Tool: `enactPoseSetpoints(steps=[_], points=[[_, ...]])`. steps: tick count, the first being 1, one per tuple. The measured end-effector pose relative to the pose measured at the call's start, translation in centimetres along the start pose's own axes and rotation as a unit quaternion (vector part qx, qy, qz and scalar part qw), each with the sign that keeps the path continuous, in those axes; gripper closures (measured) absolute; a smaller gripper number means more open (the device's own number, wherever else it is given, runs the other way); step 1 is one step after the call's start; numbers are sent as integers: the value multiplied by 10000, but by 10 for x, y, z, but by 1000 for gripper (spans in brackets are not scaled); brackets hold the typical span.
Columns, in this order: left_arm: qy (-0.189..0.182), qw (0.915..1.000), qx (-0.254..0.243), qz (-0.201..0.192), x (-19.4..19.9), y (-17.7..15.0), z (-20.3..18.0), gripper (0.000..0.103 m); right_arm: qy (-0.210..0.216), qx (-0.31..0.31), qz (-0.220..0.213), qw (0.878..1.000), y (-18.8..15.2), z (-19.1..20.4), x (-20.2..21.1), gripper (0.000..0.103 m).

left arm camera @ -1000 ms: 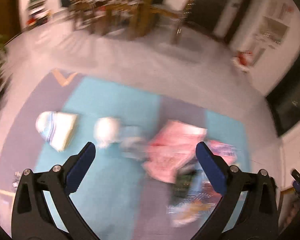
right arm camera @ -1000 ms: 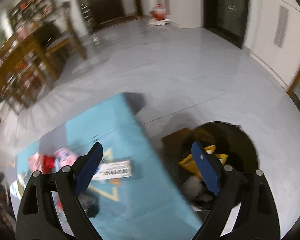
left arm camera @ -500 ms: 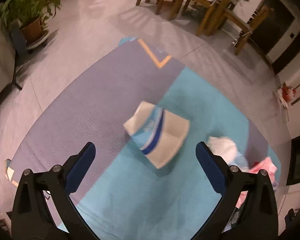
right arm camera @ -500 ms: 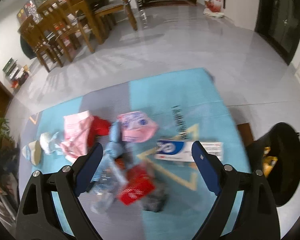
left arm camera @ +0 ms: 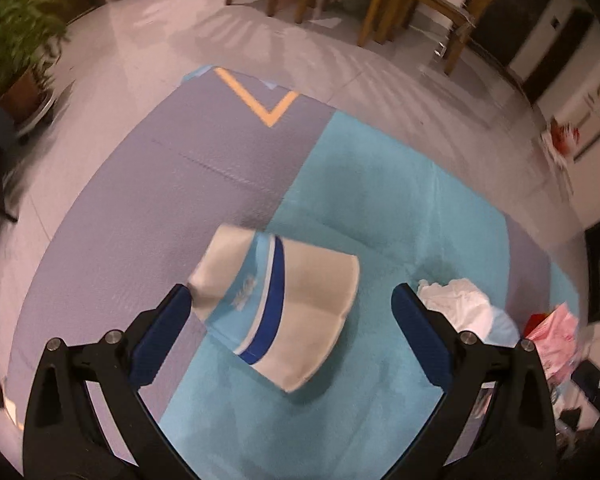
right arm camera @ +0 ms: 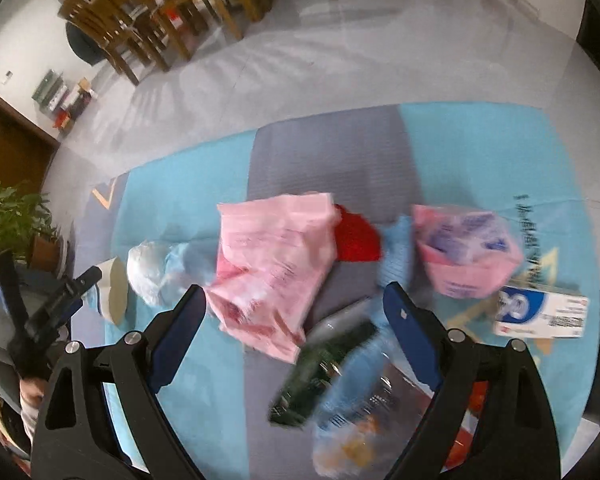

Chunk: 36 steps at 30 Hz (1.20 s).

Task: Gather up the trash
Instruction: 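Grasp the white paper cup with the left tool while the right tool grasps the pink plastic bag, then carry the paper cup and pink bag over the black trash bin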

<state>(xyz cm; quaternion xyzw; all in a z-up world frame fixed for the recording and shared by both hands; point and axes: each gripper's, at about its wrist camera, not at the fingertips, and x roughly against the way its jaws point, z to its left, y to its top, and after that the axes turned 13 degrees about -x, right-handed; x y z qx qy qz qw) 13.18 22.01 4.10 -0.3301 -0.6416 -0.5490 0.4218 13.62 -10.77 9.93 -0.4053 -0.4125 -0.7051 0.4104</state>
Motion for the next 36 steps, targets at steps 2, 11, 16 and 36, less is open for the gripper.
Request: enactPoseSetpoints(steps=[2, 11, 16, 36], points=[[109, 9997, -177, 84, -8, 1, -3, 3, -181, 34, 84, 9998, 5, 10, -16, 14], [381, 9980, -319, 386, -42, -2, 0, 9, -721, 440, 80, 9964, 9, 26, -54, 39], [206, 9986, -301, 374, -39, -5, 4, 10, -575, 572, 87, 9967, 4, 22, -49, 64], [-827, 9935, -364, -698, 112, -3, -65, 11, 364, 509, -817, 9947, -18, -26, 91, 76]])
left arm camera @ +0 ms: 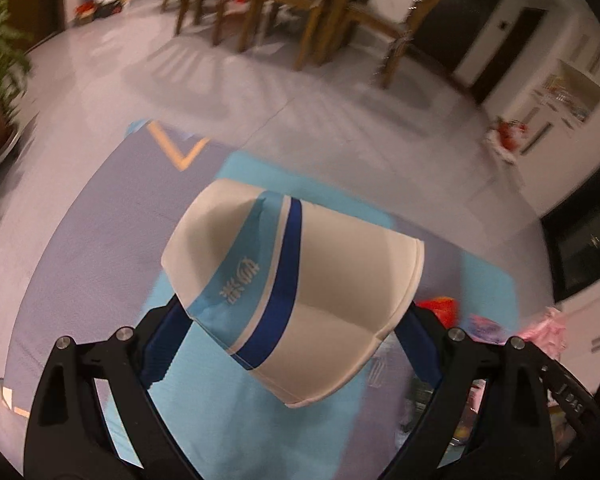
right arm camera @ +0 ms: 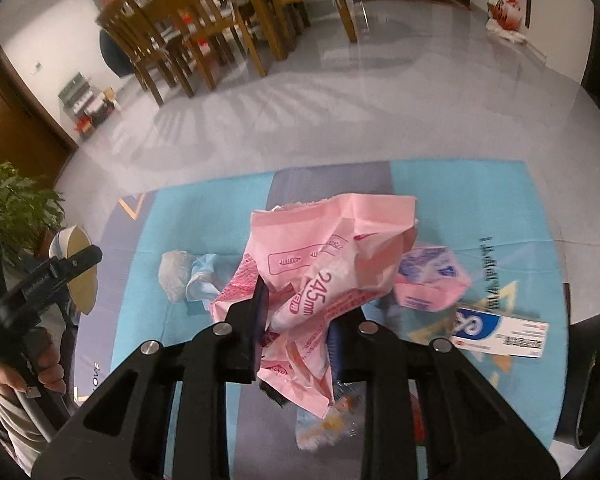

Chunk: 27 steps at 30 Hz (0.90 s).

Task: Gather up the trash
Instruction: 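Carry the paper cup and pink bag over the black trash bin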

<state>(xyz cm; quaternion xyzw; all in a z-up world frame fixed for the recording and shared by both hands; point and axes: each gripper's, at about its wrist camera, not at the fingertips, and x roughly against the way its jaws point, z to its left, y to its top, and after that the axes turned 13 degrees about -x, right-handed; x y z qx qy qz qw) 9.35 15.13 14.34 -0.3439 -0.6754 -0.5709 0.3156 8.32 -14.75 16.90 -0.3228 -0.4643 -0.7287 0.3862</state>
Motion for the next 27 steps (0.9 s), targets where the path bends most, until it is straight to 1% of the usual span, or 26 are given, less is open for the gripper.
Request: enactPoseSetpoints(steps=[3, 7, 12, 15, 17, 21, 27], points=[[-266, 9993, -203, -178, 19, -3, -28, 11, 65, -84, -105, 9999, -8, -13, 19, 76], [-580, 9976, -232, -284, 33, -14, -57, 11, 59, -209, -269, 9994, -15, -35, 38, 76], [-721, 9965, -368, -192, 38, -35, -86, 11, 42, -316, -457, 9984, -14, -57, 50, 76], [-850, 9950, -468, -245, 42, -40, -100, 11, -26, -418, -580, 9974, -13, -70, 55, 76], [-1001, 9933, -510, -277, 46, -44, -109, 10, -52, -560, -654, 9963, -15, -79, 60, 76], [-1244, 9904, -563, -195, 41, -48, -126, 10, -167, -695, -821, 9941, -15, -91, 69, 76], [-1384, 9867, -829, -220, 42, -52, -148, 10, -235, -796, -1132, 9901, -14, -100, 85, 76]])
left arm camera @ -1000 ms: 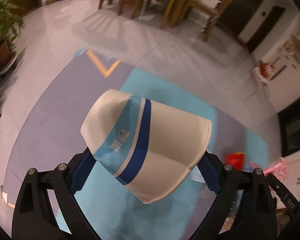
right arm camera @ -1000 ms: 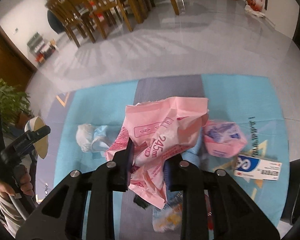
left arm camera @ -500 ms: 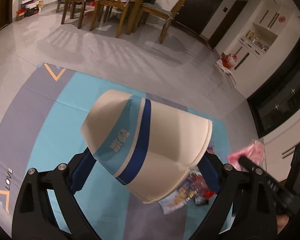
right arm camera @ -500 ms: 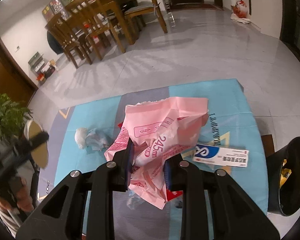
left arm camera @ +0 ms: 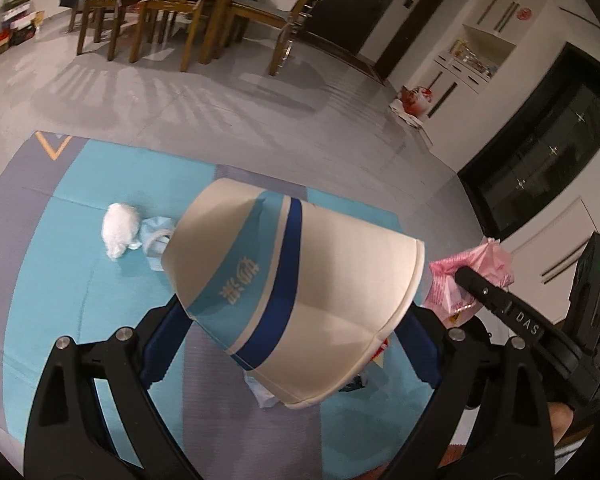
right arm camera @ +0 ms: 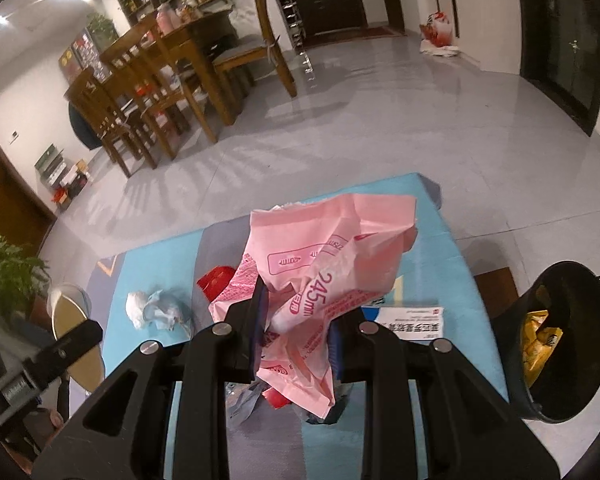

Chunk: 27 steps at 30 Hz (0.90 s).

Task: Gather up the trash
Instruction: 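Carry the paper cup and pink bag over the black trash bin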

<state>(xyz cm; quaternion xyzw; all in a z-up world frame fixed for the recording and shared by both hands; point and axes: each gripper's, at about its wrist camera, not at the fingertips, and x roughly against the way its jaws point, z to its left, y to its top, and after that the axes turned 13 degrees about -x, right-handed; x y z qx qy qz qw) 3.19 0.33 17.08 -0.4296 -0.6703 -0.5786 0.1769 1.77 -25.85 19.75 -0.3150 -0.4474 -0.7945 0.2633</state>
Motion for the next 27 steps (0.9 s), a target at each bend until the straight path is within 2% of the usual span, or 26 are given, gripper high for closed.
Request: enactPoseSetpoints(steps=[10, 14, 24, 27], points=[[-215, 9985, -503, 6, -8, -3, -41, 10, -548, -5, -642, 9964, 5, -22, 23, 76], [-246, 9969, -748, -33, -12, -4, -64, 10, -635, -75, -807, 9947, 10, -33, 32, 75], [-491, 9894, -1367, 98, -46, -3, -149, 10, -857, -457, -1208, 9879, 24, -75, 62, 75], [-691, 9859, -1514, 177, -60, -2, -177, 10, -989, -624, -1310, 9845, 28, -92, 69, 75]])
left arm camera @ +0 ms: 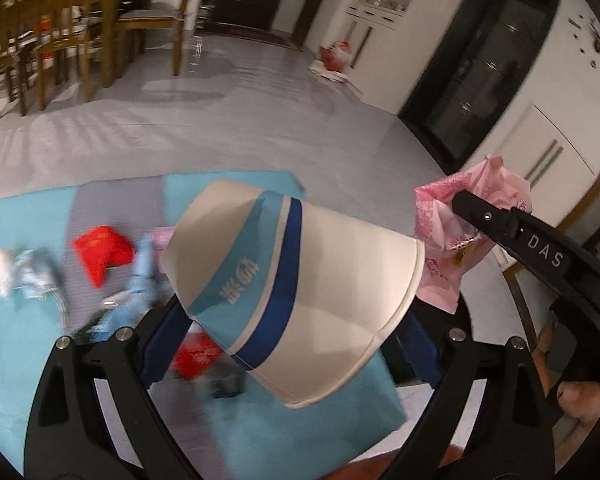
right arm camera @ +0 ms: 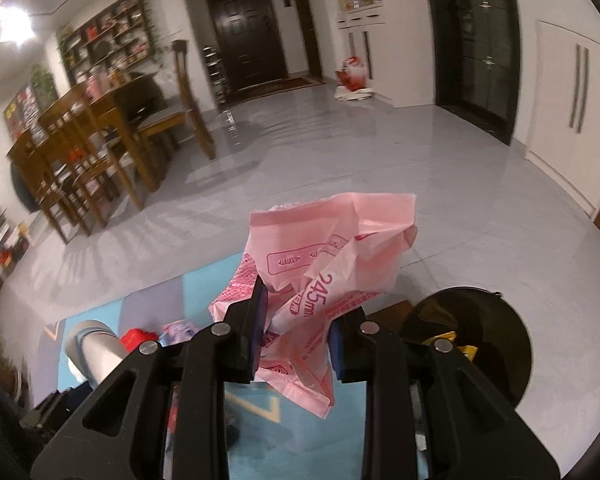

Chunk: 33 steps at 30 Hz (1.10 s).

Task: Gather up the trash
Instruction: 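Carry the paper cup and pink bag over the black trash bin, then open both tools to drop the cup and bag into the bin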

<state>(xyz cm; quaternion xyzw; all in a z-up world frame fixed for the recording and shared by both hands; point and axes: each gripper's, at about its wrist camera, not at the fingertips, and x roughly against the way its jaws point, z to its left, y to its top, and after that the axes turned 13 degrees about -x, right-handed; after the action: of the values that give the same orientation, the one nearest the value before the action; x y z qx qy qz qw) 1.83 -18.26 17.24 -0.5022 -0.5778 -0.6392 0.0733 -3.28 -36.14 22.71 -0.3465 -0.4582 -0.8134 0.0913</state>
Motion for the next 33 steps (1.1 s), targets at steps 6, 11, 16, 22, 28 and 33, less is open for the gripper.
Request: enactPoseSetpoints(steps=[6, 11, 16, 22, 28, 33], points=[[-205, 9976, -634, 205, -34, 12, -57, 10, -357, -410, -129, 9984, 17, -41, 2, 75], [-430, 9935, -961, 429, -64, 16, -96, 10, -665, -813, -207, 9943, 29, -78, 7, 75], [-584, 9874, -1326, 639, -88, 16, -134, 10, -1065, -1177, -220, 9871, 35, -118, 10, 75], [-611, 9787, -1774, 829, -117, 15, -171, 10, -1362, -1606, -88, 9775, 35, -158, 8, 74], [-622, 9718, -1972, 1130, -144, 11, -191, 10, -1579, -1976, 169, 9673, 29, -190, 0, 74], [-540, 9672, -2112, 1304, -164, 4, -204, 10, -1680, -2083, 311, 9630, 23, -199, -3, 74]])
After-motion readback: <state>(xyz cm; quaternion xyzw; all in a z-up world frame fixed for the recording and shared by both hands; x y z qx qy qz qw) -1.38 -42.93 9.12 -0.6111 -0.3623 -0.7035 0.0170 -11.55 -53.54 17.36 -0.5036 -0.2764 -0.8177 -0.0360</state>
